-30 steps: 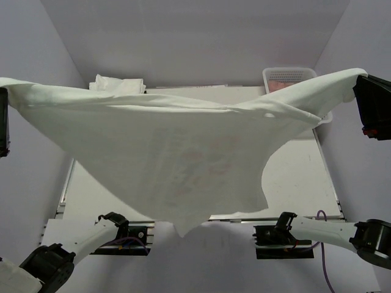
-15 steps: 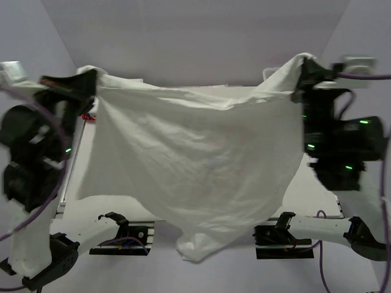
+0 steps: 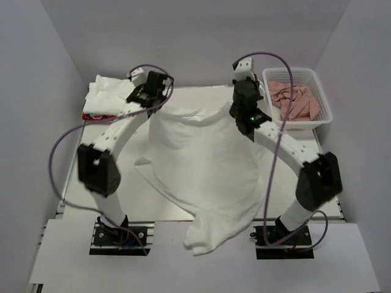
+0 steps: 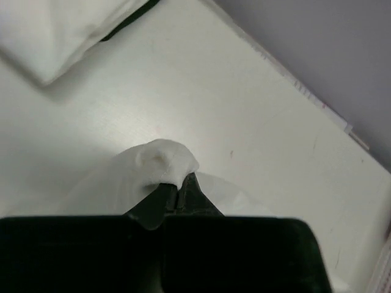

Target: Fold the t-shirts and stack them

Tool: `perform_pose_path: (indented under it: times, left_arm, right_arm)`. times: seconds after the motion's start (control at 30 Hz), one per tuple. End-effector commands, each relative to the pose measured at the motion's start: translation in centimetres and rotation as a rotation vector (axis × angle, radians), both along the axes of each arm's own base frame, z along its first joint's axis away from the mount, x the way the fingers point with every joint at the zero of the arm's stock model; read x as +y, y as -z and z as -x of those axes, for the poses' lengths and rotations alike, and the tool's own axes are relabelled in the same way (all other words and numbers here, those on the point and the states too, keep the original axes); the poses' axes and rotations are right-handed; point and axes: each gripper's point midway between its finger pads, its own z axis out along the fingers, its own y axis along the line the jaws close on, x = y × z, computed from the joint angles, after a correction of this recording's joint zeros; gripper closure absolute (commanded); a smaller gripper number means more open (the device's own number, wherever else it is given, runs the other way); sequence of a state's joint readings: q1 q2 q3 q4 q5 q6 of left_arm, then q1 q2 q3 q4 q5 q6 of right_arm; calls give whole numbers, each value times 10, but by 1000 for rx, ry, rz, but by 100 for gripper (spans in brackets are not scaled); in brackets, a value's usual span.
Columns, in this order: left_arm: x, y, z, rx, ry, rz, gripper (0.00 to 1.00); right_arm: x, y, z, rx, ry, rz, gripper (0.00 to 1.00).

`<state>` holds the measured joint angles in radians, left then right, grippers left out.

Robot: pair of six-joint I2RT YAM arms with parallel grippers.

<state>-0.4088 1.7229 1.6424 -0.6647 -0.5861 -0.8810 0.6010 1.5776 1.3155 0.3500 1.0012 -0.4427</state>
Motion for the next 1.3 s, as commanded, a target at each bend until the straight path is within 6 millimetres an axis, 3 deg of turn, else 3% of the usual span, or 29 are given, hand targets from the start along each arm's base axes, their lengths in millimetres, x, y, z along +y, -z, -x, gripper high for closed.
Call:
perform_pose_path:
  times: [0.0, 0.03, 0.07, 0.1, 0.13, 0.17, 0.2, 0.23, 0.27, 0.3, 0.33, 0.37, 0.4, 0.43, 0.47, 0.5, 0.53, 0.57, 0.6, 0.63, 0.67, 0.7, 0.73, 0.8, 0.87, 0.93, 0.97, 1.13, 1.27]
  left_arm:
    - [-11, 6, -68, -10, 31, 88, 100]
    - [-10, 26, -106, 7, 34, 75, 88]
    - [-13, 36, -122, 18, 52, 82, 72]
    - [-20, 43, -138, 16, 94, 106, 49]
    - [-22, 50, -151, 22, 126, 108, 20]
    - [-28, 58, -170, 8, 202, 123, 0]
    - [-30, 57, -175, -3, 238, 131, 0]
    - [-34, 73, -172, 28, 272, 130, 0]
    - [-28, 67, -172, 9, 285, 122, 0]
    - [-25, 36, -161, -35, 296, 113, 0]
    - [-22, 60, -143, 33, 313, 99, 0]
    - [-18, 52, -133, 23, 331, 75, 0]
    - [-12, 46, -120, 31, 327, 55, 0]
    - [-9, 34, -90, 39, 334, 36, 0]
    - [2, 29, -75, 43, 306, 3, 0]
    - [4, 26, -57, 51, 309, -14, 0]
    - [11, 56, -29, 127, 309, -22, 0]
    - [13, 32, -6, 83, 328, -4, 0]
    - [16, 34, 9, 87, 341, -6, 0]
    - [26, 64, 35, 160, 334, -34, 0]
    - [34, 70, 50, 179, 316, -51, 0]
    - [39, 59, 65, 153, 327, -64, 0]
    - [42, 82, 82, 207, 346, -74, 0]
    - [47, 98, 102, 264, 375, -98, 0]
    - [50, 107, 112, 294, 385, -111, 0]
    - [49, 125, 124, 342, 402, -99, 0]
    - [47, 129, 125, 343, 414, -88, 0]
    - [41, 149, 134, 364, 528, -134, 1]
    - [60, 164, 134, 409, 489, -216, 1]
  right_arm:
    - [0, 38, -63, 22, 4, -111, 100]
    - [9, 59, -86, 63, -16, -93, 100]
    - [4, 47, -103, 42, 5, -109, 100]
    - [1, 31, -116, 34, 22, -119, 100]
    - [-1, 72, -133, 130, 41, -75, 100]
    - [1, 96, -145, 169, 60, -64, 83]
    - [4, 62, -155, 116, 57, -98, 61]
    - [4, 85, -160, 191, 49, -64, 29]
    - [19, 81, -163, 200, -25, -75, 10]
    - [21, 82, -160, 218, -44, -82, 10]
    - [27, 78, -152, 243, -78, -88, 10]
    - [42, 69, -143, 258, -178, -120, 10]
    - [50, 73, -132, 280, -207, -184, 10]
    - [51, 89, -110, 351, -240, -194, 10]
    - [65, 93, -98, 381, -324, -240, 10]
    - [78, 70, -80, 355, -414, -333, 10]
    - [81, 100, -50, 441, -473, -368, 10]
    - [91, 103, -37, 451, -508, -409, 10]
    - [97, 91, -18, 447, -567, -461, 10]
    - [94, 124, 11, 535, -581, -478, 10]
    - [97, 134, 24, 566, -583, -512, 10]
    - [95, 136, 48, 586, -610, -534, 10]
    - [93, 161, 66, 648, -587, -569, 10]
    - [85, 174, 92, 685, -567, -607, 10]
    - [76, 211, 116, 754, -510, -654, 10]
    - [68, 209, 125, 732, -477, -701, 10]
    - [58, 225, 136, 762, -436, -697, 10]
    - [37, 253, 155, 816, -315, -697, 10]
    - [38, 276, 166, 887, -300, -713, 10]
